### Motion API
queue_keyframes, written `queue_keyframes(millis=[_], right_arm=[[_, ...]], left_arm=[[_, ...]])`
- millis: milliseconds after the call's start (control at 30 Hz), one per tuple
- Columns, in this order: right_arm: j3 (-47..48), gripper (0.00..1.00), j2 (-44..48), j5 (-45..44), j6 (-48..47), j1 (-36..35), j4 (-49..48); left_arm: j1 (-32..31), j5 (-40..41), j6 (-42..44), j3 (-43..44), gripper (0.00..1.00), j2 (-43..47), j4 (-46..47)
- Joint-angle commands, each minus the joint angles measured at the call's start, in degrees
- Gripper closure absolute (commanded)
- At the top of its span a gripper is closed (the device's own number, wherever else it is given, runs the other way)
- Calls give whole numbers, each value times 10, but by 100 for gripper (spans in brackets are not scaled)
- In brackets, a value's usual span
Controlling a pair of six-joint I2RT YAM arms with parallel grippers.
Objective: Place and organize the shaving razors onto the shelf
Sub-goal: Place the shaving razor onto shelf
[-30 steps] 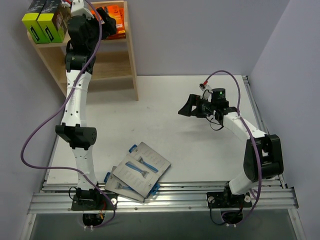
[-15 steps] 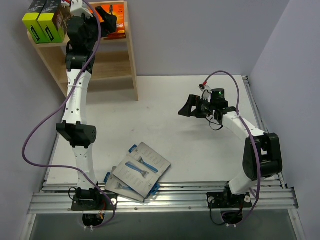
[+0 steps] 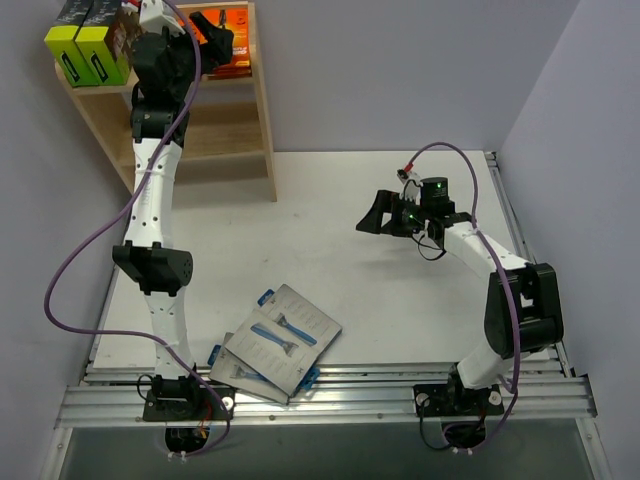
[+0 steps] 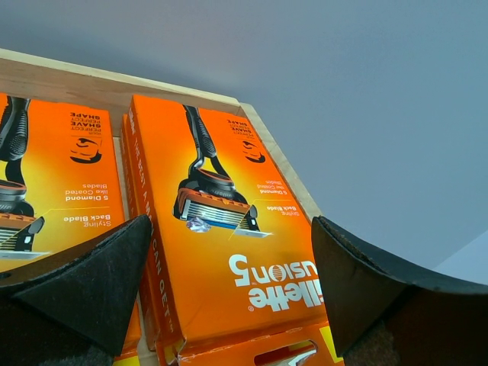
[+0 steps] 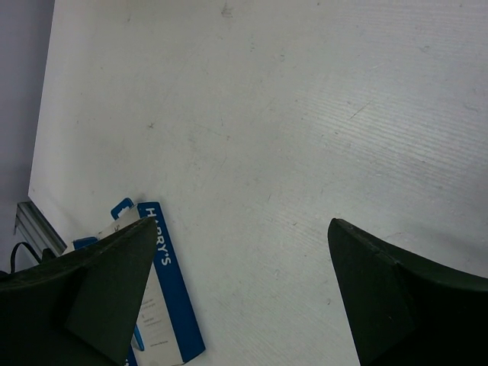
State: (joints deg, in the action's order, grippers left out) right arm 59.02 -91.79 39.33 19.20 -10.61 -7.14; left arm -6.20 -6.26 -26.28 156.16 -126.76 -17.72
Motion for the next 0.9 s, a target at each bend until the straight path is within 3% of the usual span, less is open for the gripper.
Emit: queue_keyframes(millis=[0,267,567,867], right_arm=[[27,10,-4,22,-7,-7,0],[36,7,1,64,-23,-45,0],[57,6,-14,58,-61,-79,43],[57,5,-8,53,-65,-84,49]], left_arm=[[-11,-28,8,16,6,2,16],[-15,5,35,32,6,41,38],[-15,-16,45,48,6,63,96],[6,16,82,7,6,90,44]])
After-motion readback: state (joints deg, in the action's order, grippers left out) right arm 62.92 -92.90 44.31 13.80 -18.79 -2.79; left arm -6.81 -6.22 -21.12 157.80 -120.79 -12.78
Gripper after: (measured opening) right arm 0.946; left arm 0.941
